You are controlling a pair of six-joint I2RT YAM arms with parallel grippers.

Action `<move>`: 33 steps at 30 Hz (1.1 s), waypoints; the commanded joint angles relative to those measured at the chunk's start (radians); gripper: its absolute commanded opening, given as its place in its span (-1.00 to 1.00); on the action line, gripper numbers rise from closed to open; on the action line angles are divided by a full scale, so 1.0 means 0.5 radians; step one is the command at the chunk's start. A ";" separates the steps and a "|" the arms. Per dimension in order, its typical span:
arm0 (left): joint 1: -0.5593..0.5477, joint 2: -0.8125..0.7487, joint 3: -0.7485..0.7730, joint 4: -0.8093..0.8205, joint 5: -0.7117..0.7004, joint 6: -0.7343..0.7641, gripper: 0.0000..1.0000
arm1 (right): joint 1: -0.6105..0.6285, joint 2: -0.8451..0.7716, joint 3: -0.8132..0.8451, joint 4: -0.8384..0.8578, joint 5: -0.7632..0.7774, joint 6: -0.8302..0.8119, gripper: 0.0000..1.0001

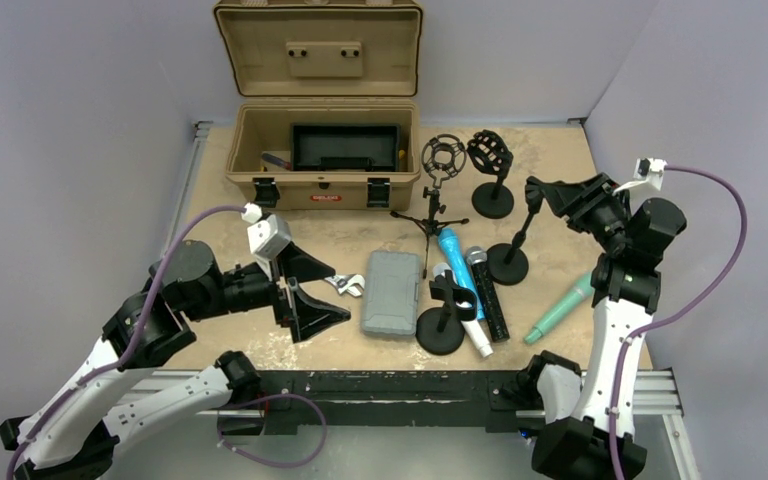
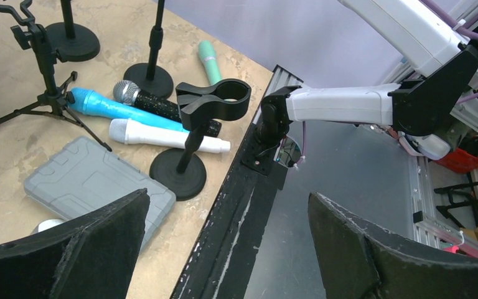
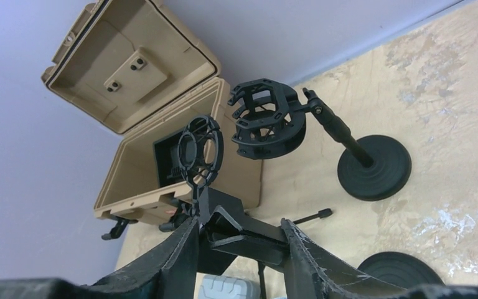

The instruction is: Remove the microphone from the stand

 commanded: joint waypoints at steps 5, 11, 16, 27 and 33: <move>0.005 0.033 0.010 0.085 0.060 -0.036 0.91 | 0.003 0.003 -0.176 -0.129 0.170 -0.112 -0.26; 0.005 0.056 0.013 0.095 0.073 -0.042 0.91 | 0.000 -0.040 -0.393 -0.274 0.380 -0.169 -0.23; 0.005 0.081 0.027 0.093 0.089 -0.046 0.91 | 0.002 0.032 -0.557 -0.054 0.397 -0.124 -0.18; 0.005 0.055 0.063 0.041 -0.037 -0.034 0.91 | 0.005 -0.067 -0.137 -0.260 0.413 -0.323 0.51; 0.005 0.063 0.092 0.034 -0.139 -0.048 0.91 | 0.011 -0.101 0.134 -0.346 0.296 -0.258 0.63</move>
